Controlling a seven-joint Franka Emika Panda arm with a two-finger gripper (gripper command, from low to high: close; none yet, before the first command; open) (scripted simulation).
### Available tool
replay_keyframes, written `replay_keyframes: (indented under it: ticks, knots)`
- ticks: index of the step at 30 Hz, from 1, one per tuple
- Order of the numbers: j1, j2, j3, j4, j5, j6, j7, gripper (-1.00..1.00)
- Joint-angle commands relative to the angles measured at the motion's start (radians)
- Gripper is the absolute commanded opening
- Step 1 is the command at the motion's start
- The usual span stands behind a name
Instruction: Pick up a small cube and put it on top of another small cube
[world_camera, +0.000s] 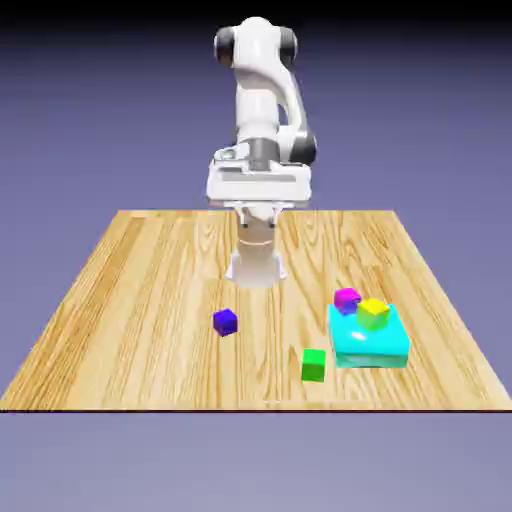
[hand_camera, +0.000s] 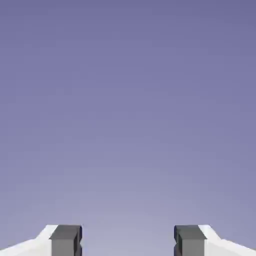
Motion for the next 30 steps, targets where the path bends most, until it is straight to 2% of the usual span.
replay_keyframes:
  ticks: [1,25,27,30]
  knots:
    - [-0.019,0.035,-0.003,0.015,0.014,-0.044,0.007,0.00]
    - [-0.475,0.885,-0.065,0.368,0.358,-1.087,0.163,0.00]
    - [-0.485,0.902,-0.067,0.375,0.365,-1.109,0.167,0.00]
    - [-0.471,0.977,-0.035,0.316,0.420,-0.979,0.129,0.00]
